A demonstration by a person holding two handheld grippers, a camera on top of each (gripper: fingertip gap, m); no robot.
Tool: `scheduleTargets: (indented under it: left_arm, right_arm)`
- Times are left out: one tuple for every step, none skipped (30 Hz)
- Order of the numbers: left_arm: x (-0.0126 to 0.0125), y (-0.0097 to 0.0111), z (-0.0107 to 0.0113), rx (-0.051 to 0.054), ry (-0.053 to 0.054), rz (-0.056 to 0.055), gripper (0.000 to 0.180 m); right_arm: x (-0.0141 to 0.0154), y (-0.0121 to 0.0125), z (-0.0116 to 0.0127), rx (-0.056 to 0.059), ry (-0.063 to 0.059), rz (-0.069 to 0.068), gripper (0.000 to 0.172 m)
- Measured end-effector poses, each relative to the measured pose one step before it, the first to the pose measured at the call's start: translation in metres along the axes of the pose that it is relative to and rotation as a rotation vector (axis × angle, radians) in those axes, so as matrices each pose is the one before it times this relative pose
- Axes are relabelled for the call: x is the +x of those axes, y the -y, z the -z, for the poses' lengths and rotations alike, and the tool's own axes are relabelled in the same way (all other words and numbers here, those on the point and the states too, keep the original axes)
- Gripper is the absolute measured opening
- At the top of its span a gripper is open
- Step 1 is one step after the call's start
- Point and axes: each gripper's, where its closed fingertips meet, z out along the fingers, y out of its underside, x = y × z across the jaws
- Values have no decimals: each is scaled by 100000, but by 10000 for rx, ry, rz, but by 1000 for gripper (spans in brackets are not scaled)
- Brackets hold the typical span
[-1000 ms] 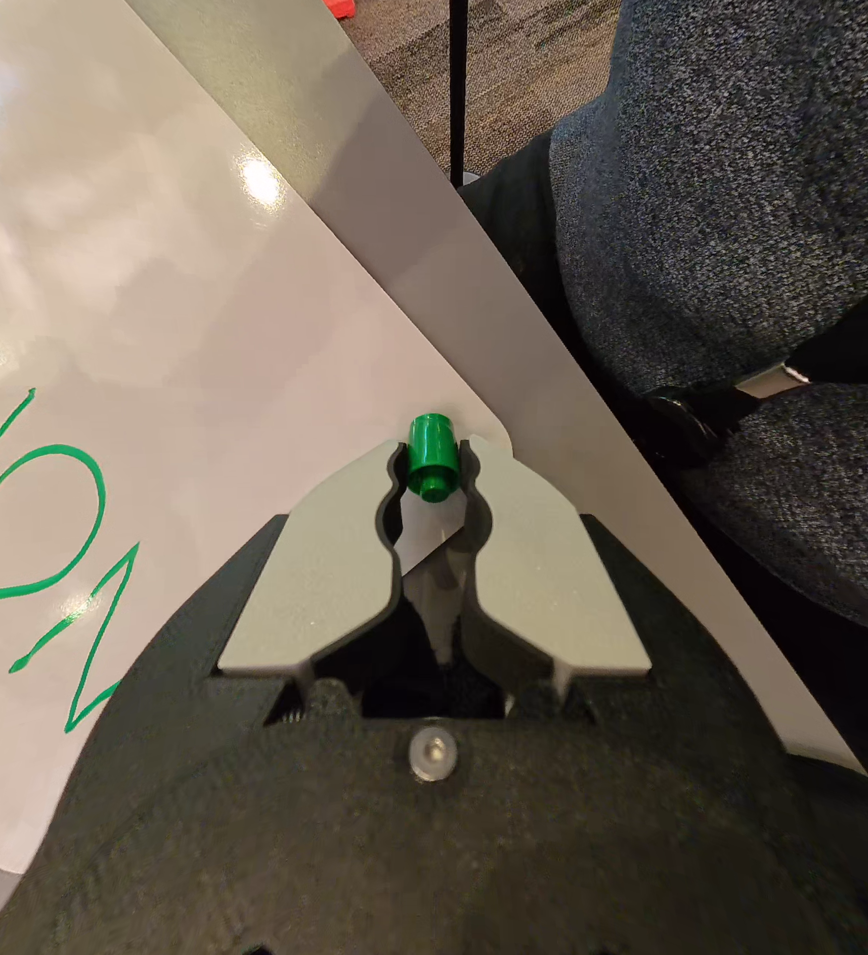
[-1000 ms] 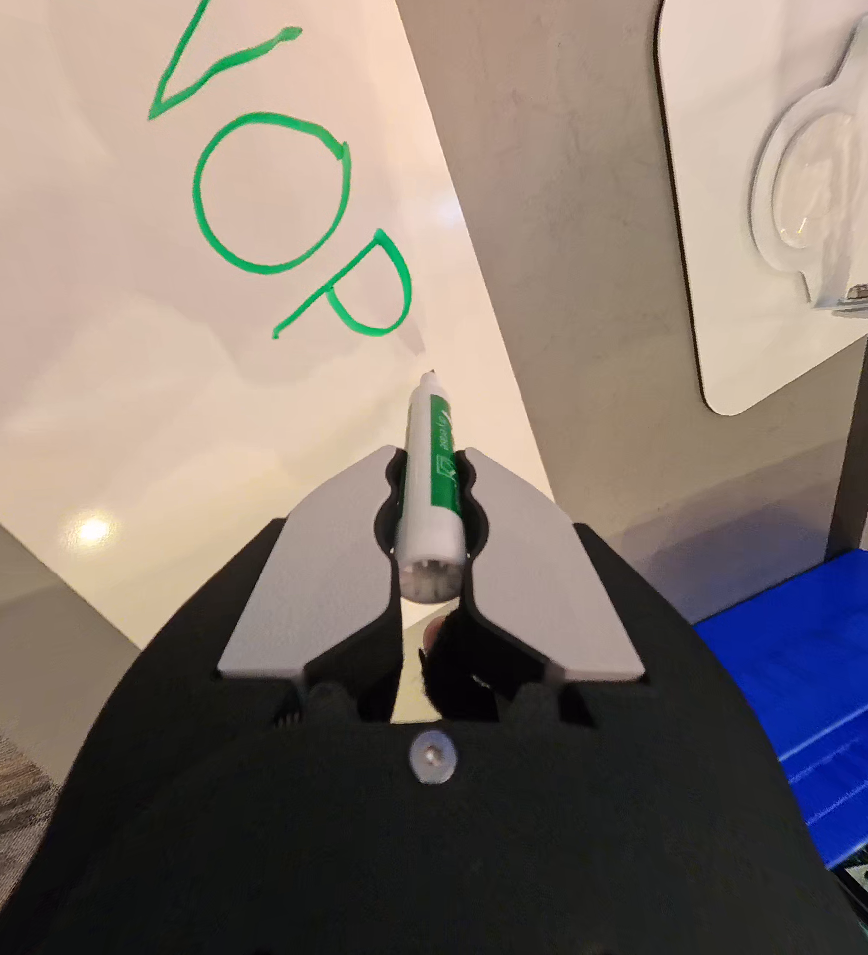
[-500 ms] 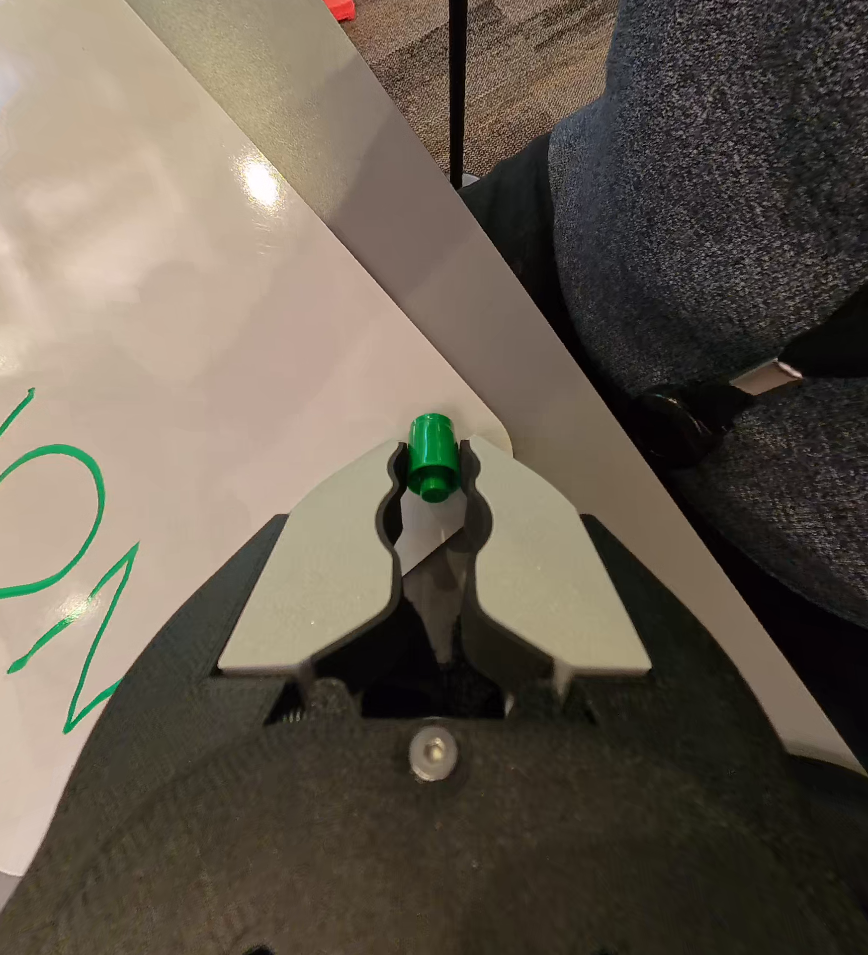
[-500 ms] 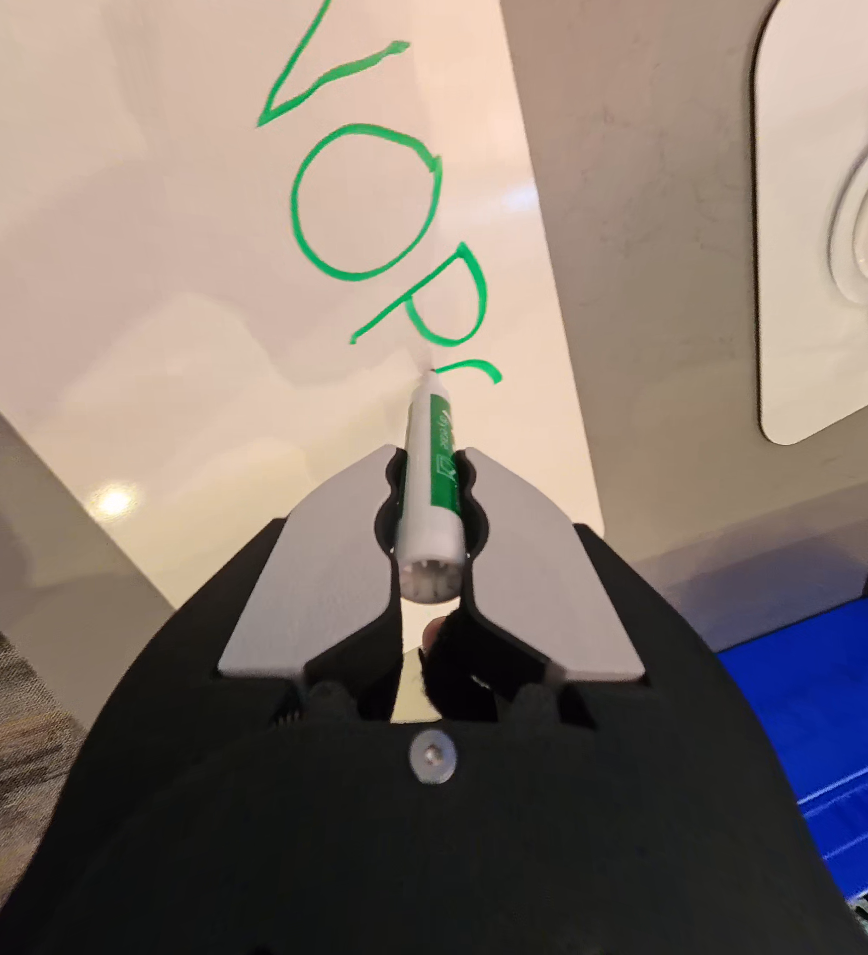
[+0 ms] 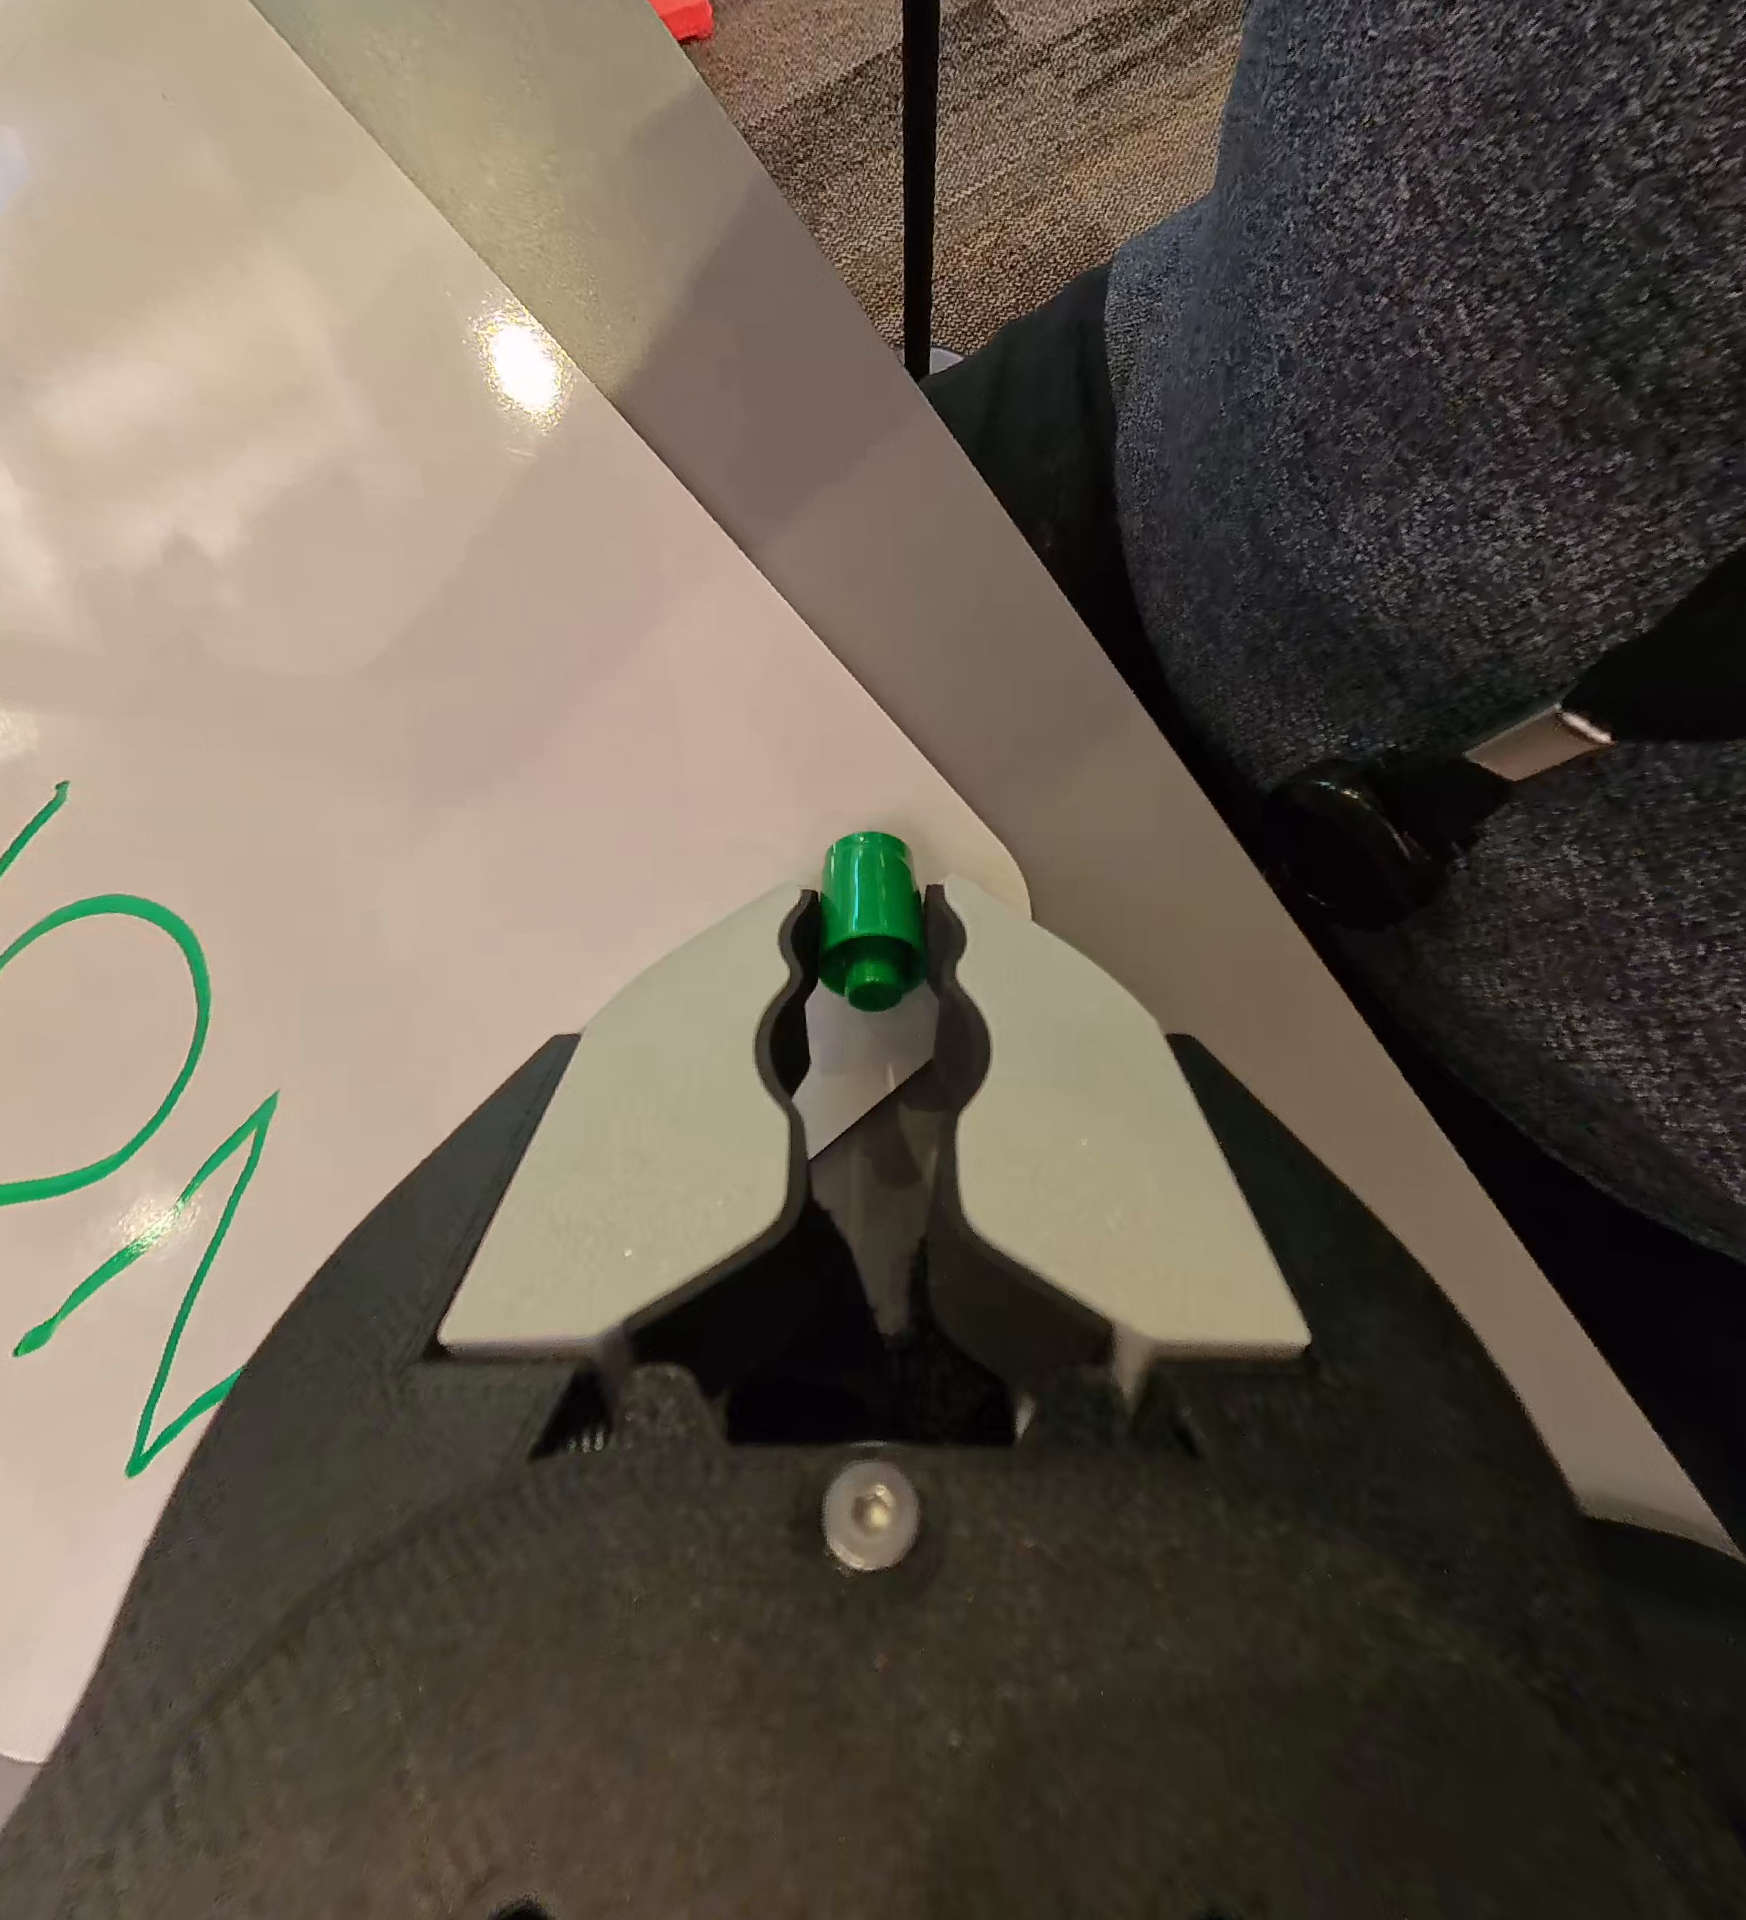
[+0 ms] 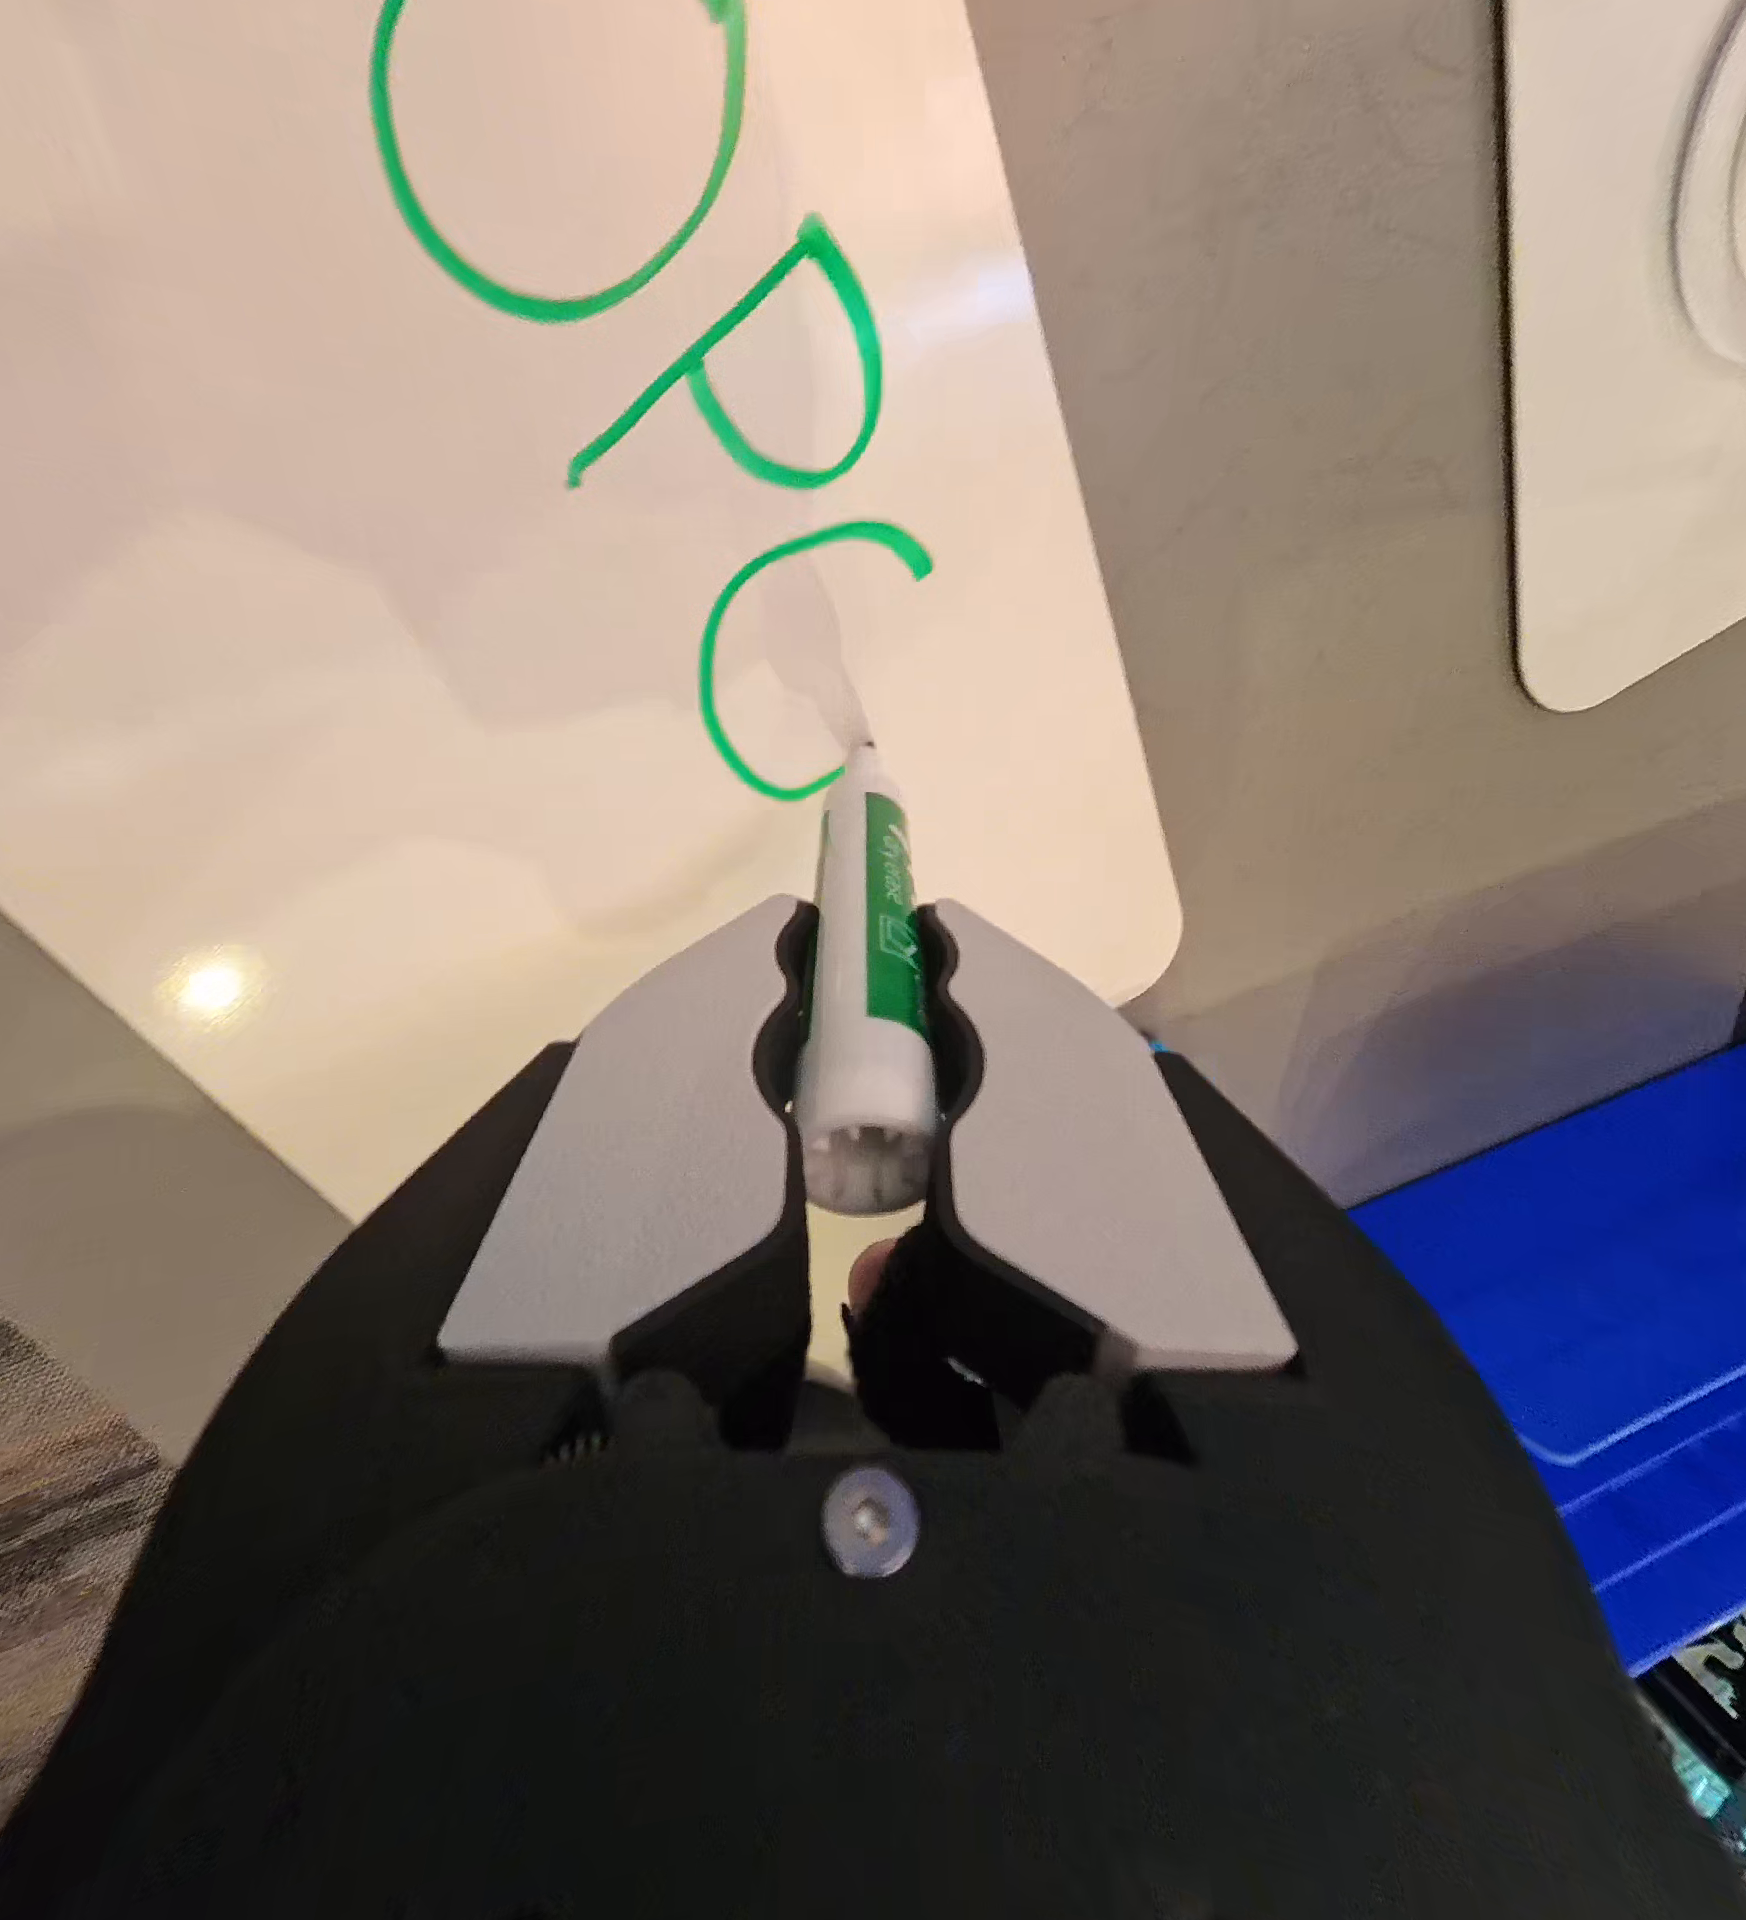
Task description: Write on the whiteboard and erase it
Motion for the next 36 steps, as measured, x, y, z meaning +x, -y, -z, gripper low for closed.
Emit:
scheduleTargets:
  left_arm:
    - [9, -2, 3, 2, -1, 1, 20]
    - [6, -2, 2, -2, 4, -4, 20]
    - [3, -4, -9, 2, -1, 2, 20]
    - [6, 6, -1, 9, -7, 6, 20]
    - [5, -14, 2, 7, -6, 5, 20]
    - [11, 0, 2, 4, -2, 1, 20]
    - [-2, 1, -1, 1, 0, -2, 20]
    - [13, -7, -7, -1, 1, -1, 20]
    - [4, 3, -2, 2, -2, 2, 20]
    - [8, -5, 6, 4, -4, 3, 20]
    - [4, -5, -9, 2, -2, 0, 20]
    - [3, 1, -1, 1, -3, 0, 20]
    - [14, 0, 2, 3, -5, 1, 20]
    - [0, -3, 3, 2, -4, 2, 20]
    - [4, -1, 0, 0, -2, 2, 20]
    - [5, 2, -3, -3, 0, -1, 20]
    - [4, 0, -1, -5, 1, -1, 20]
    - [8, 3, -3, -2, 0, 1, 20]
    - [-2, -4, 2, -3, 1, -1, 20]
    - [2, 0, -2, -4, 2, -3, 20]
    - [6, -8, 6, -2, 1, 0, 20]
    - [-6, 4, -4, -1, 0, 2, 20]
    - [3, 1, 0, 1, -1, 3, 20]
    - [7, -6, 6, -1, 1, 0, 20]
    - [1, 1, 0, 0, 0, 1, 20]
    - [-4, -10, -4, 1, -1, 2, 20]
    - [5, 3, -3, -2, 1, 0, 20]
    - [0, -9, 9, 1, 0, 0, 20]
    - [-1, 0, 1, 5, -3, 3, 20]
    - [-1, -1, 0, -1, 0, -2, 20]
    - [-7, 1, 11, -4, 2, -5, 20]
    - [1, -1, 0, -1, -1, 0, 20]
    - [-8, -7, 7, 3, -4, 2, 20]
    - [3, 1, -1, 1, -3, -1, 20]
    - [-10, -10, 7, -3, 1, -3, 20]
    - [-2, -5, 3, -4, 0, -3, 20]
  right_arm:
    - [359, 422, -196, 70, 14, 40, 20]
    - [312, 454, -174, 79, 27, 50, 20]
    - [286, 440, -174, 54, 6, 65, 20]
    - [208, 456, -147, 55, 19, 75, 20]
    - [86, 500, -117, 78, 43, 80, 20]
    - [25, 488, -114, 75, 35, 85, 20]
    - [-8, 368, -53, 36, 29, 88, 20]
    - [50, 170, -28, -17, -10, 75, 20]
    - [139, 88, 27, 4, -72, 23, 20]
    - [62, 19, 99, 29, -13, -32, 20]
    - [28, -106, 173, 16, -8, -15, 20]
    - [41, -177, 233, 0, -25, -42, 20]
    - [-21, -219, 268, -3, 3, -60, 20]
    - [-147, -224, 284, 4, 41, -38, 20]
    - [-218, -197, 288, 12, 48, -19, 20]
    - [-290, -205, 261, -10, 51, 9, 20]
    - [-372, -239, 201, -35, 73, 27, 20]
    - [-372, -219, 152, -41, 68, 0, 20]
    - [-338, -192, 72, -32, 52, 1, 20]
    - [-361, -192, 6, -43, 71, 18, 20]
    - [-310, -176, -47, -56, 64, 14, 20]
    - [-196, -94, -103, -14, 24, -2, 20]
    - [-170, -113, -152, -30, 53, -15, 20]
    - [-88, -217, -179, -98, 12, -1, 20]
    - [25, -280, -173, -131, -48, -9, 20]
    - [-18, -106, -29, 18, -27, -30, 20]
    - [-146, -183, 53, -7, 58, -82, 20]
    - [-87, -323, 71, -56, -3, -32, 20]
    - [-73, -398, 87, -70, -6, -80, 20]
    - [-68, -449, 78, -56, -22, -75, 20]
    - [-74, -509, 90, -62, -5, -101, 20]
    - [-31, -533, 81, -70, -26, -108, 20]
    - [-29, -436, 64, -28, -26, -102, 20]
    - [-81, -249, 62, 34, 19, -79, 20]
    - [72, -189, 86, 13, -70, -44, 20]
    - [398, -52, 169, 46, -214, -74, 20]
